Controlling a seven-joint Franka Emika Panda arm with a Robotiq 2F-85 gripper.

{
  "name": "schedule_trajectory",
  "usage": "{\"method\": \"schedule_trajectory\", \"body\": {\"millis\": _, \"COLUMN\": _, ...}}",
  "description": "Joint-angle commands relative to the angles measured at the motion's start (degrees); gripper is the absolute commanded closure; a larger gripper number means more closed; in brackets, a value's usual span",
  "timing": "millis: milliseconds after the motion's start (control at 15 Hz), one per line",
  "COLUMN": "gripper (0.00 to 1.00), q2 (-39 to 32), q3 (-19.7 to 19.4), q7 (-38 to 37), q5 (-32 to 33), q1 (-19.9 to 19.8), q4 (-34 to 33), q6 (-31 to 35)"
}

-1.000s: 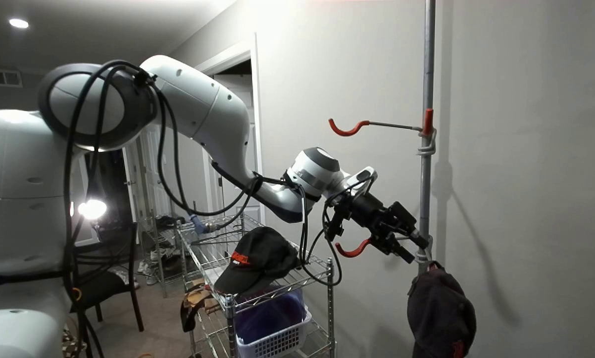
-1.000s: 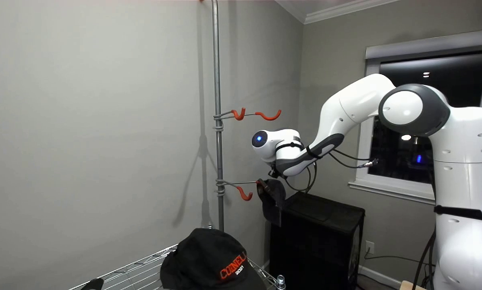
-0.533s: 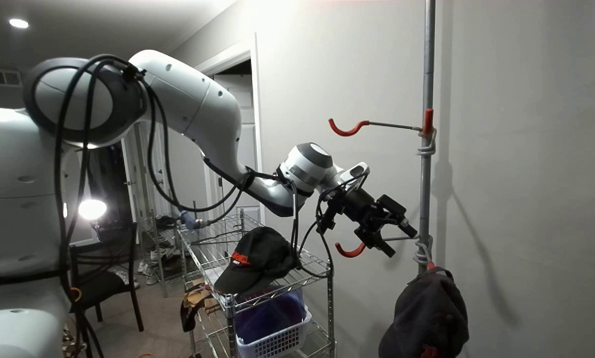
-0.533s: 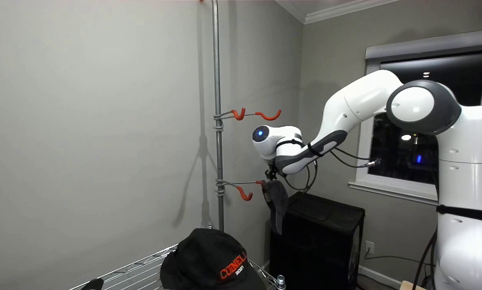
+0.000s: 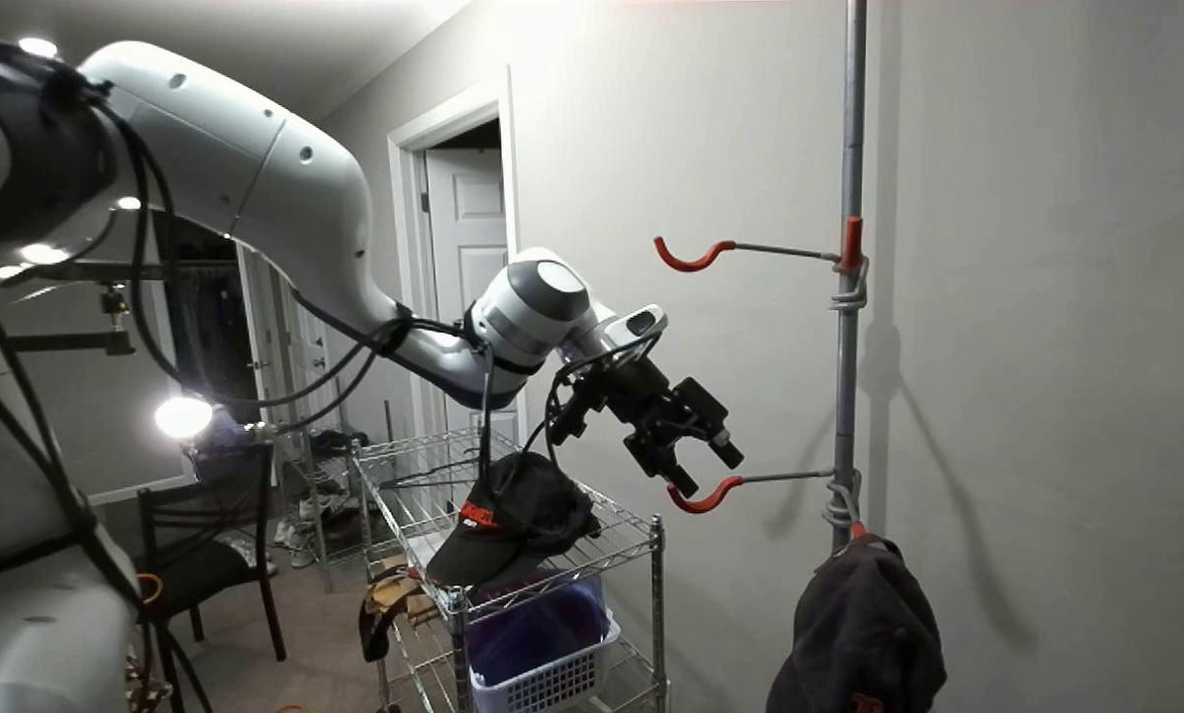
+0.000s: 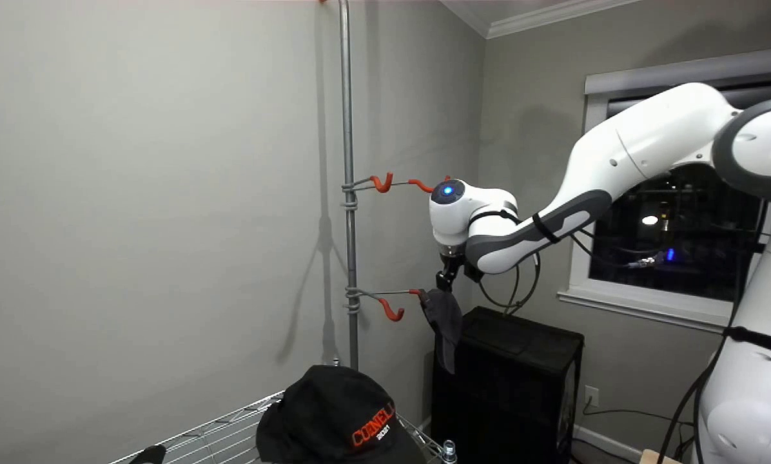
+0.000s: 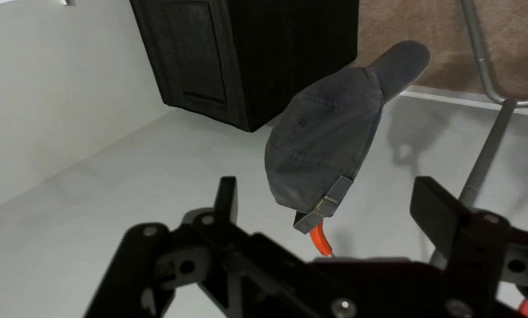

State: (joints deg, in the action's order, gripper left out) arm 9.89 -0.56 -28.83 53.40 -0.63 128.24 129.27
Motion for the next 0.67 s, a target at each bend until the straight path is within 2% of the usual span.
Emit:
{"method": "schedule_trajectory", "body": {"millis": 0, "gripper": 0.0, "q2": 9.3, "q3": 1.1, "q7": 6.1, "q5": -5.8, "q1": 1.6, "q4": 8.2, "q6": 1.9}}
{"method": "schedule_trajectory", "body": {"millis": 267, "gripper": 0.0, "q2": 13.3, "q3": 4.3, "q7": 12.2, "q5": -12.7, "q1": 5.4, "q4": 9.6, "q6": 0.7}}
{"method": "schedule_trajectory", "body": {"millis": 600, "gripper": 0.0, "q2": 12.3, "q3": 9.1, "q7": 18.5, "q5": -22.7, "q1": 9.7, "q4": 5.4, "q6": -1.5}}
